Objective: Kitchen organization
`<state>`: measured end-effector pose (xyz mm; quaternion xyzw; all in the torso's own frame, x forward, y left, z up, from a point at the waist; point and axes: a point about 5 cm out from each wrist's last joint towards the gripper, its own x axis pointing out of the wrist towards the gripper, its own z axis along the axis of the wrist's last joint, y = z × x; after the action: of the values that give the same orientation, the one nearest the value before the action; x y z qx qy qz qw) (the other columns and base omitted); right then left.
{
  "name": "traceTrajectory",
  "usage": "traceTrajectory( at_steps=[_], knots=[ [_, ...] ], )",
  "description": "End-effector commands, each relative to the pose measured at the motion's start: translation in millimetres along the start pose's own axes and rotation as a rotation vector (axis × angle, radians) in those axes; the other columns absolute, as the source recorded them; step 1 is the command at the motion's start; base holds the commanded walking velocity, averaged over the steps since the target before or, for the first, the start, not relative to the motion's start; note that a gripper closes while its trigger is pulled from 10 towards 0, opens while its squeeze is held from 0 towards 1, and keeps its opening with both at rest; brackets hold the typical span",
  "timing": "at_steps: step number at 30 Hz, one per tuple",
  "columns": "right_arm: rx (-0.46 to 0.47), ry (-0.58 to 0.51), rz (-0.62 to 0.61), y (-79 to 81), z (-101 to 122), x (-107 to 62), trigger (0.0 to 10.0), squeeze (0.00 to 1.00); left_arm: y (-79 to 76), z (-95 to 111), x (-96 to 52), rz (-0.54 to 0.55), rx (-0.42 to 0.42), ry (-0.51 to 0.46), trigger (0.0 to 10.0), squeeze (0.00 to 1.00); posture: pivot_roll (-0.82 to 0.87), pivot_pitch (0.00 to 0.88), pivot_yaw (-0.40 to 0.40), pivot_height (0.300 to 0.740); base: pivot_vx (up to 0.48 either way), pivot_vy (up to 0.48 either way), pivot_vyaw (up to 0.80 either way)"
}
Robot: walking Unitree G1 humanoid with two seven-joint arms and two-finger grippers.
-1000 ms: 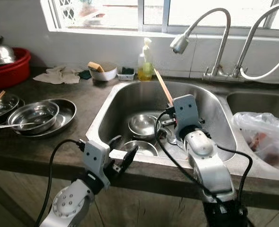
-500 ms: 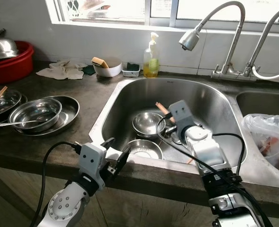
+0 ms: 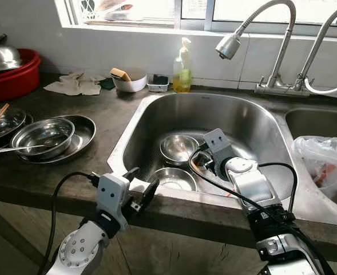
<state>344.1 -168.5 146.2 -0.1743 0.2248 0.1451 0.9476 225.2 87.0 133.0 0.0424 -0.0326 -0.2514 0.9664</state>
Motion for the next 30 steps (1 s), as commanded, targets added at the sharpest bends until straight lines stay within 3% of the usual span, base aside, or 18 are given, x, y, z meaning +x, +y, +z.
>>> traceTrajectory(
  at_steps=[1,2,3,4,6,9,11,14,20,24,30],
  knots=[
    [0.026,-0.050,-0.036,-3.9,7,-3.9,10.0,1.00,-0.8,0,1.2,0.000,0.001,0.006,10.0,0.00,0.02,0.037,-0.028,0.740,0.000,0.000,0.00],
    [0.033,-0.078,-0.045,-3.4,10,-4.9,10.0,1.00,-0.5,0,1.3,0.001,0.002,0.006,10.0,0.00,0.02,0.034,-0.026,0.740,0.000,0.000,0.00],
    [0.061,-0.129,-0.056,-1.8,16,-7.3,10.0,0.73,0.2,0,1.8,0.005,0.002,0.004,10.0,0.00,0.02,0.028,-0.028,0.740,0.000,0.000,0.00],
    [0.072,-0.162,-0.071,-1.1,20,-9.3,10.0,0.00,0.7,0,2.3,0.007,0.003,0.003,10.0,0.00,0.02,0.027,-0.028,0.740,0.000,0.000,0.00],
    [0.079,-0.182,-0.083,-0.8,22,-10.7,10.0,0.00,0.9,0,2.7,0.008,0.004,0.002,10.0,0.00,0.02,0.027,-0.028,0.740,0.000,0.000,0.00],
    [0.170,-0.391,-0.132,4.6,38,-31.9,10.0,0.00,2.8,1,4.4,0.017,0.008,-0.006,10.0,0.00,0.02,0.014,-0.030,0.740,0.000,0.000,0.00],
    [0.191,-0.418,-0.136,5.1,39,-35.2,10.0,0.00,3.2,1,4.5,0.019,0.008,-0.006,10.0,0.00,0.02,0.014,-0.030,0.740,0.000,0.000,0.00],
    [0.242,-0.540,-0.161,7.8,44,-51.5,10.0,0.00,4.5,2,5.1,0.024,0.010,-0.008,10.0,0.00,0.02,0.010,-0.030,0.740,0.000,0.000,0.00],
    [0.325,-0.587,-0.158,28.0,25,-68.0,10.0,0.00,2.9,2,5.4,0.019,0.006,-0.010,10.0,0.00,0.02,0.000,-0.029,0.740,0.000,0.000,0.00],
    [0.324,-0.600,-0.169,39.9,16,-75.8,10.0,0.00,2.2,3,4.2,0.018,0.000,-0.013,10.0,0.00,0.02,0.000,-0.031,0.740,0.000,0.000,0.00],
    [0.351,-0.608,-0.197,48.6,11,-80.4,10.0,0.00,2.0,2,4.2,0.017,0.000,-0.012,10.0,0.00,0.02,0.000,-0.028,0.740,0.000,0.073,0.76]
  ],
)
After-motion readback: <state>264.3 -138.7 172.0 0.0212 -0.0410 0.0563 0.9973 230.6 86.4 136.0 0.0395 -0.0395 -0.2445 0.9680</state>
